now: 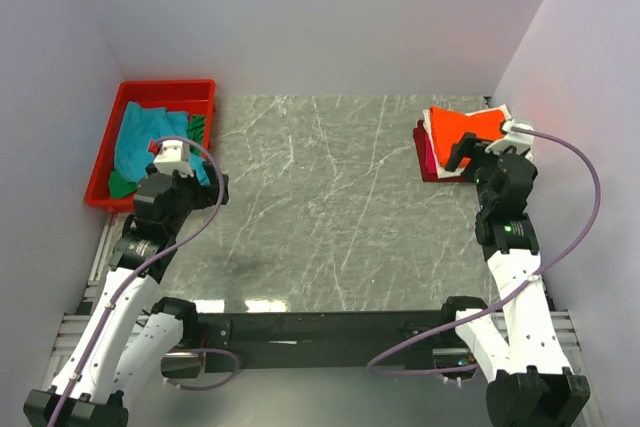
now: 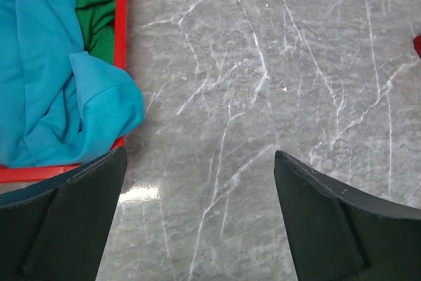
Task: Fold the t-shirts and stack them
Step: Grab the tshirt from the pile
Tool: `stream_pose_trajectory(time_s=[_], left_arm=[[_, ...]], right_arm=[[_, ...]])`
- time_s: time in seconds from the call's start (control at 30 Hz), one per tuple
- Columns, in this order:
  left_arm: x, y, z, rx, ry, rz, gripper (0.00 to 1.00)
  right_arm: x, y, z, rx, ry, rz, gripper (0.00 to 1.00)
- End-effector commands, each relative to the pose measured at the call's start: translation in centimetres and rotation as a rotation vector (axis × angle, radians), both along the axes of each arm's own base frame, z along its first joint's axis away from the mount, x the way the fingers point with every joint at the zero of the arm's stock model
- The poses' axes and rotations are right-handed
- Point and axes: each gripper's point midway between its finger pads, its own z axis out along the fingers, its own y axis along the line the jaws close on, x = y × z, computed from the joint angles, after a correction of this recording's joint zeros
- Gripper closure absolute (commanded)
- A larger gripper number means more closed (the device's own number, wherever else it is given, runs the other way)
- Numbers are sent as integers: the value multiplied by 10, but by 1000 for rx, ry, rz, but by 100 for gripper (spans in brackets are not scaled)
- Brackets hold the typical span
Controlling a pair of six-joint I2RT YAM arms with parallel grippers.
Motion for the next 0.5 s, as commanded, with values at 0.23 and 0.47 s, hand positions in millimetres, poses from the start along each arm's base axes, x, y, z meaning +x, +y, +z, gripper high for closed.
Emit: stream_pose_trajectory(time_s=[0.23, 0.47], left_arm=[[14, 6, 48, -136, -78, 44, 0], [43, 55, 60, -310, 8, 220, 1]], right_arm=[[-17, 109, 7, -219, 55, 777, 10], [-20, 124, -27, -186, 116, 849, 10]])
